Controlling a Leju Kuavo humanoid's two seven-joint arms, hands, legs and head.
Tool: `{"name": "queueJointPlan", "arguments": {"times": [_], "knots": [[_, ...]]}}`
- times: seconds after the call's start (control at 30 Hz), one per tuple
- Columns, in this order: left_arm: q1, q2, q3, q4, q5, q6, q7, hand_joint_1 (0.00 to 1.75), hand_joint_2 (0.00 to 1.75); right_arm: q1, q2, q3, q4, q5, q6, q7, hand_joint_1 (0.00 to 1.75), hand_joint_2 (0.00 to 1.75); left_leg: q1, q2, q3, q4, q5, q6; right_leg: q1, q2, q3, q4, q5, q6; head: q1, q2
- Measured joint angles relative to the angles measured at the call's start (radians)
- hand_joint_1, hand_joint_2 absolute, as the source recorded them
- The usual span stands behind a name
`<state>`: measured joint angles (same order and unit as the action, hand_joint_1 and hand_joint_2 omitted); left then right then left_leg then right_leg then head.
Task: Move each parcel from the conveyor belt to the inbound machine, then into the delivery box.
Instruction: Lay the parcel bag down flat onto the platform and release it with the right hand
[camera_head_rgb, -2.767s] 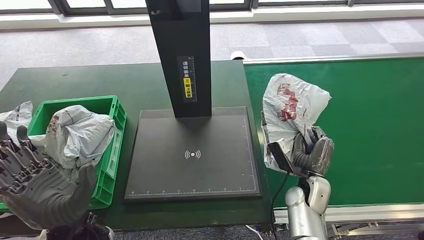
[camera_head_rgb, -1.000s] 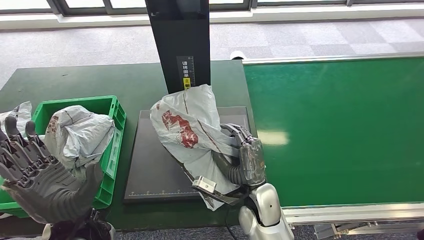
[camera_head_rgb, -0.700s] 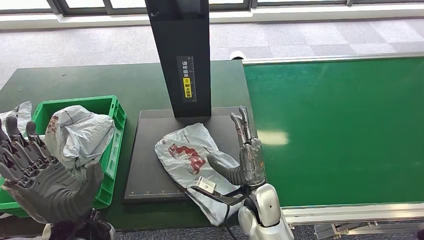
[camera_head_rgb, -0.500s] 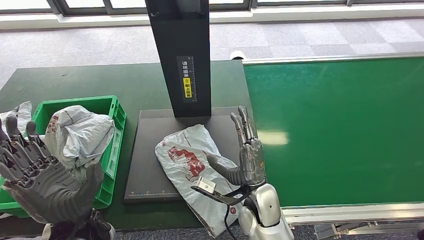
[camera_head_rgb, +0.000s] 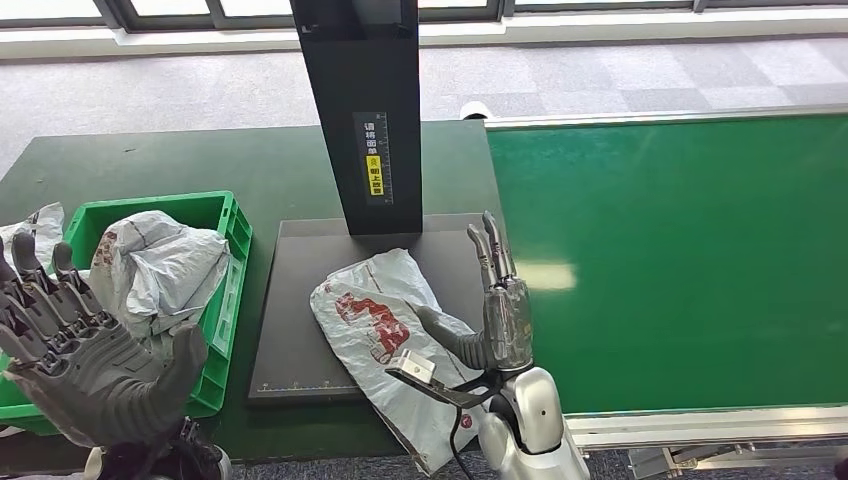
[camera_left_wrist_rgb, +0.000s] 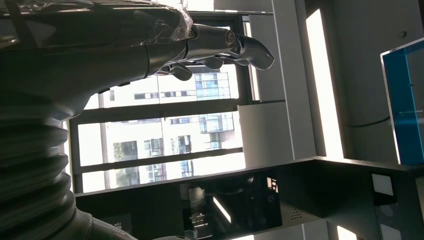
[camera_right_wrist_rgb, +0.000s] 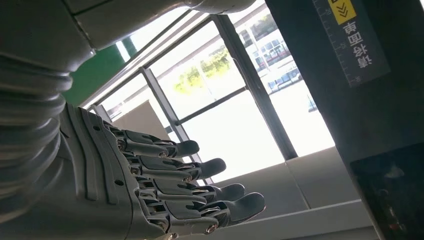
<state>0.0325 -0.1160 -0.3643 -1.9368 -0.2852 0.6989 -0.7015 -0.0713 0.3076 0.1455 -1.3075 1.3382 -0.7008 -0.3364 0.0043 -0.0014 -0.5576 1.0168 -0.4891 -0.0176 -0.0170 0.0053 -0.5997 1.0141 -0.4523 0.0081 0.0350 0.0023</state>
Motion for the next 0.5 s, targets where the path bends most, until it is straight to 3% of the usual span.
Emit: {"name": "queueJointPlan", "arguments": {"times": [0.17,0.23,0.33,0.4,0.5], "knots": [[0.001,0.000,0.000,0.000,0.003,-0.004,0.000,0.00,1.75,0.005,-0.005,0.000,-0.016,-0.019,0.000,-0.025,0.00,1.75,0.000,0.000,0.000,0.000,0.000,0.000,0.000,0.000,0.000,0.000,0.000,0.000,0.000,0.000],[0.000,-0.003,0.000,0.014,0.008,-0.043,0.000,0.00,1.75,0.024,0.000,-0.020,-0.092,-0.121,-0.001,-0.144,0.00,1.75,-0.001,-0.001,0.000,0.001,0.000,0.000,0.000,-0.001,-0.001,0.000,0.000,0.000,0.000,0.000],[-0.012,-0.026,0.000,0.097,0.009,-0.163,0.001,0.00,1.75,0.053,0.011,-0.073,-0.300,-0.393,-0.004,-0.325,0.00,1.75,-0.001,-0.004,-0.001,0.001,0.000,0.000,-0.001,-0.003,0.000,0.000,0.000,0.001,0.000,0.000],[-0.032,-0.049,0.000,0.173,-0.012,-0.225,0.004,0.00,1.75,0.064,0.013,-0.091,-0.405,-0.474,-0.003,-0.353,0.00,1.75,-0.001,-0.001,0.000,0.001,-0.001,0.001,-0.002,-0.001,0.000,0.000,0.000,0.001,0.000,0.000],[-0.071,-0.088,0.000,0.300,-0.064,-0.280,0.017,0.00,1.75,0.076,0.013,-0.096,-0.513,-0.490,-0.001,-0.362,0.00,1.75,-0.002,0.001,0.000,0.001,-0.001,0.001,-0.003,0.000,-0.001,0.000,0.000,0.002,0.000,0.000]]}}
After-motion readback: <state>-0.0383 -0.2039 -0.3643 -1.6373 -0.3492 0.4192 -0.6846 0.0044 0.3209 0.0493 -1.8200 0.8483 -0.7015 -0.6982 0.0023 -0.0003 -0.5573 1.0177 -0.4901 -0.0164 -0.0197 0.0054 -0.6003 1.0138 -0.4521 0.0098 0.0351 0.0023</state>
